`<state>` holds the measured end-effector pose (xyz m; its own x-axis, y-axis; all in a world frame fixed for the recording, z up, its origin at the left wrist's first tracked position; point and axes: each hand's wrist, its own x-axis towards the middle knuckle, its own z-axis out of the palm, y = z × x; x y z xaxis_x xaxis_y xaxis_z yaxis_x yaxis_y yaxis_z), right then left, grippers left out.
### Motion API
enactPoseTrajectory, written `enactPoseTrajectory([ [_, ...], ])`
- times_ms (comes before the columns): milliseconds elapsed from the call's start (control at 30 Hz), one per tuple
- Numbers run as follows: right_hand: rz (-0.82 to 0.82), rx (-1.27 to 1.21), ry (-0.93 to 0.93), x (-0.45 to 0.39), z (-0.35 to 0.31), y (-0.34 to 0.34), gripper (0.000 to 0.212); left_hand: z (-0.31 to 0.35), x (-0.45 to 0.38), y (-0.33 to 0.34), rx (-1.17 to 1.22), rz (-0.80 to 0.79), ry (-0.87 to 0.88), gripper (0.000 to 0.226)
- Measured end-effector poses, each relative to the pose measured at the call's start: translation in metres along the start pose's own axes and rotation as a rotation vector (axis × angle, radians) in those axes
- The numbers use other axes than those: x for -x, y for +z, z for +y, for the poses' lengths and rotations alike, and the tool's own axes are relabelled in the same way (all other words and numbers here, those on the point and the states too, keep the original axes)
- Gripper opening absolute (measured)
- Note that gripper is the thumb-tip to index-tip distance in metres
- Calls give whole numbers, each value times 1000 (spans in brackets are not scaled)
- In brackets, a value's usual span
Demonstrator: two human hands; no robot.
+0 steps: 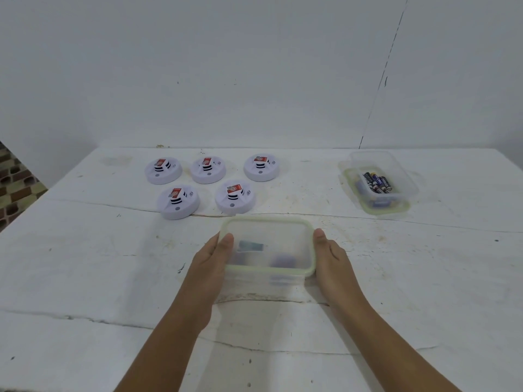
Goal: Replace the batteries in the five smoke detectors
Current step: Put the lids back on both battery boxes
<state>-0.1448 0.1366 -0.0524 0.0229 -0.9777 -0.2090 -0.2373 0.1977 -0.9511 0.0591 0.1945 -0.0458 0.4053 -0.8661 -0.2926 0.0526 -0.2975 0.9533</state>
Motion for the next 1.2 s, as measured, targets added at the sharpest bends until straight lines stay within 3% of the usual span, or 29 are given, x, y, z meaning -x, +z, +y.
enactPoseTrajectory([
  [167, -62, 135, -75, 5, 5, 6, 59, 0, 0, 0, -8, 4, 15, 32],
  [300, -46, 57, -46, 6, 1, 11, 30, 1, 1, 0, -2, -2, 30, 31],
  [467, -104, 93, -34, 1, -4, 3, 29, 6, -1, -2, -67, -34, 53, 32],
  [533, -104, 113, -31, -5, -5, 0, 34, 5, 2, 2, -87, 69, 88, 50],
  [567, -90, 135, -46, -8, -7, -2, 46, 4, 7, 5, -89, 183, 126, 56],
  [633, -52, 167, -97, -14, -13, -5, 64, 0, 23, 11, -56, 403, 269, 45],
  [700, -49, 204, -189, -23, -23, -7, 58, -3, 45, 19, -66, 462, 371, 22],
  [867, -228, 353, -317, -43, -45, -4, 38, -12, 71, 35, -62, 299, 249, 32],
  [1200, -329, 404, -324, -53, -40, -2, 26, -16, 48, 27, -5, 440, 159, 31],
])
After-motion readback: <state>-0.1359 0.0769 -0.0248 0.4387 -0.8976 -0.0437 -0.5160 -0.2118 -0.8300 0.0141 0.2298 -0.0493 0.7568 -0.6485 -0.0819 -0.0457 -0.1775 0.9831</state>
